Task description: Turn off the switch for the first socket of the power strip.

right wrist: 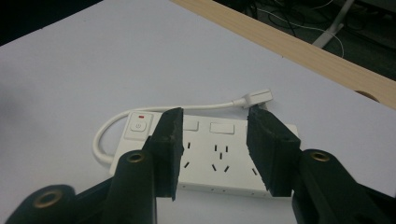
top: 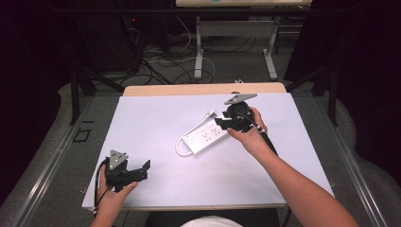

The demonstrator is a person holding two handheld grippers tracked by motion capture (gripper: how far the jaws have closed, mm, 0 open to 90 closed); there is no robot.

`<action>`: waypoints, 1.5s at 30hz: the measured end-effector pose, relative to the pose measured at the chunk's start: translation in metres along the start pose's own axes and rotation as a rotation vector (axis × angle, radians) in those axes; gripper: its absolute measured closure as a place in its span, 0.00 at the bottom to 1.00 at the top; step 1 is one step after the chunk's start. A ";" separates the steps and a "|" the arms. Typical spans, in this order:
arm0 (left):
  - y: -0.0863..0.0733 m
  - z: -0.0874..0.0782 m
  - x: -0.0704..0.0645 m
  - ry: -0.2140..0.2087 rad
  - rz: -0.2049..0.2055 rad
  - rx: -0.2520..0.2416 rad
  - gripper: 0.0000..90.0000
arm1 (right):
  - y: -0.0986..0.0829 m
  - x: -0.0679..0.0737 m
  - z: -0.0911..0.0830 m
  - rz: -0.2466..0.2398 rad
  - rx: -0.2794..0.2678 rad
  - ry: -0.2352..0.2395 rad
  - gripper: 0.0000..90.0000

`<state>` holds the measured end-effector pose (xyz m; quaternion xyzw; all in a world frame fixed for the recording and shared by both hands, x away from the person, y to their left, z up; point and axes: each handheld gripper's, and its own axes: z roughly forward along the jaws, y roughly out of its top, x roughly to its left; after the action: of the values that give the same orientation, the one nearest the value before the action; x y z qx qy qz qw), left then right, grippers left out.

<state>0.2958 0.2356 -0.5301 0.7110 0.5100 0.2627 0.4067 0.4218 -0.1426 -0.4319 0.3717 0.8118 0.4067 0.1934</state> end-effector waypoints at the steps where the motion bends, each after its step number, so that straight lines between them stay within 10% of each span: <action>1: 0.000 0.000 0.000 -0.001 -0.005 -0.001 0.06 | 0.002 0.000 0.002 0.003 0.003 0.005 0.65; 45: 0.000 0.001 0.001 -0.002 0.001 0.004 0.06 | 0.012 -0.003 0.078 0.049 0.165 0.014 1.00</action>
<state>0.2967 0.2359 -0.5305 0.7123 0.5098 0.2612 0.4057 0.4771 -0.0998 -0.4684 0.4031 0.8346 0.3456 0.1467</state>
